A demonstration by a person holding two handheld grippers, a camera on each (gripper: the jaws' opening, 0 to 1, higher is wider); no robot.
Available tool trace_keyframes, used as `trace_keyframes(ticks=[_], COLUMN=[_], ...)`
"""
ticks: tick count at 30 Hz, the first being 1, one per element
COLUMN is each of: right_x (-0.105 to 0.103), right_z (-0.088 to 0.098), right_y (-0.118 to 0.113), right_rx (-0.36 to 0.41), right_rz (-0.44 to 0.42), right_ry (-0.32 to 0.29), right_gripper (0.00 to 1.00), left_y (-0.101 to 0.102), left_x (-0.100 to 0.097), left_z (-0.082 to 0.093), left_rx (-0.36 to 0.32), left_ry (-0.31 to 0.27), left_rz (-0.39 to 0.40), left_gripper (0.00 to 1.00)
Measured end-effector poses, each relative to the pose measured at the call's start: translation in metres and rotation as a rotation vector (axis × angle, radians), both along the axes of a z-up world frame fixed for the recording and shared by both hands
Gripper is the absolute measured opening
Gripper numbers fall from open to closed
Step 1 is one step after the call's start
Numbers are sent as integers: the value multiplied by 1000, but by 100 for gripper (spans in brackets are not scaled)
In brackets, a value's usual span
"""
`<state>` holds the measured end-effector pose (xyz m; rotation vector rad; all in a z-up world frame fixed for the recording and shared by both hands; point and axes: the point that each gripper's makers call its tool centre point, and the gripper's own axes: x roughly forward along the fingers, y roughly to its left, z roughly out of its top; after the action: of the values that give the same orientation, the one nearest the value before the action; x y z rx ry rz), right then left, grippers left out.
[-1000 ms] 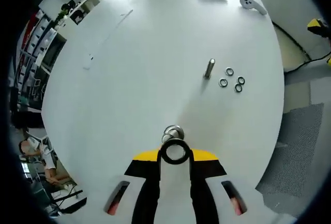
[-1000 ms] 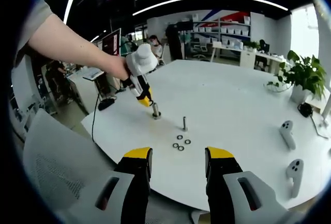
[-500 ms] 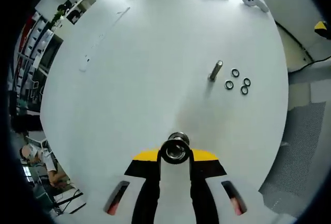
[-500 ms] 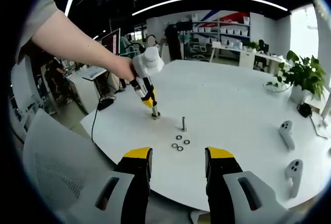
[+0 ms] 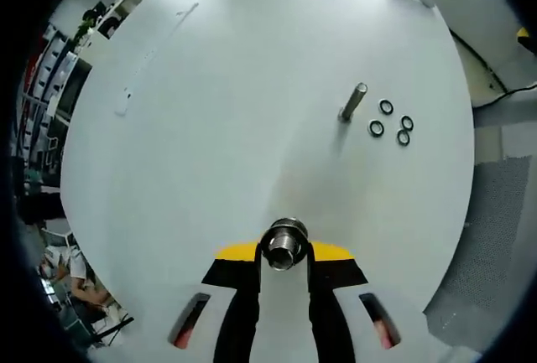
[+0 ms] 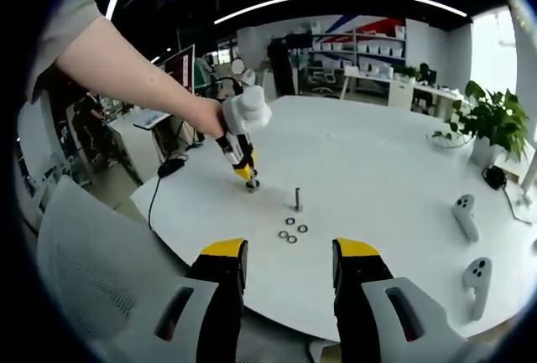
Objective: Place the washer onto the threaded stud by aligning its center hole with the stud, sliding it down to the base, and recovering from edge contact or off-axis alignment until the washer reaches the visible bottom stop.
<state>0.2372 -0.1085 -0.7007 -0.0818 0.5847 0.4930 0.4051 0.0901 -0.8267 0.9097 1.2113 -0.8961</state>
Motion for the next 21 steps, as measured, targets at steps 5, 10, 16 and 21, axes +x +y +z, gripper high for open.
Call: trace_keyframes(ticks=[5,10,16,21], right_x=[0,-1,0,0], right_z=[-1,0,0,-1], right_y=[1,0,-1,0], right_rx=[-4,-4,-6,-9], right_rz=[5,0,-4,0], right_ry=[1,0,-1,0], right_gripper=[42,42,42,42], left_y=[1,0,2,3], left_x=[0,0,1,1], left_z=[-8,-14,-22,-25], left_rx=[4,12,5,-4], left_ry=[5,8,15,12], left_rz=[-1,0,11,18], left_gripper=[19,19,19,19])
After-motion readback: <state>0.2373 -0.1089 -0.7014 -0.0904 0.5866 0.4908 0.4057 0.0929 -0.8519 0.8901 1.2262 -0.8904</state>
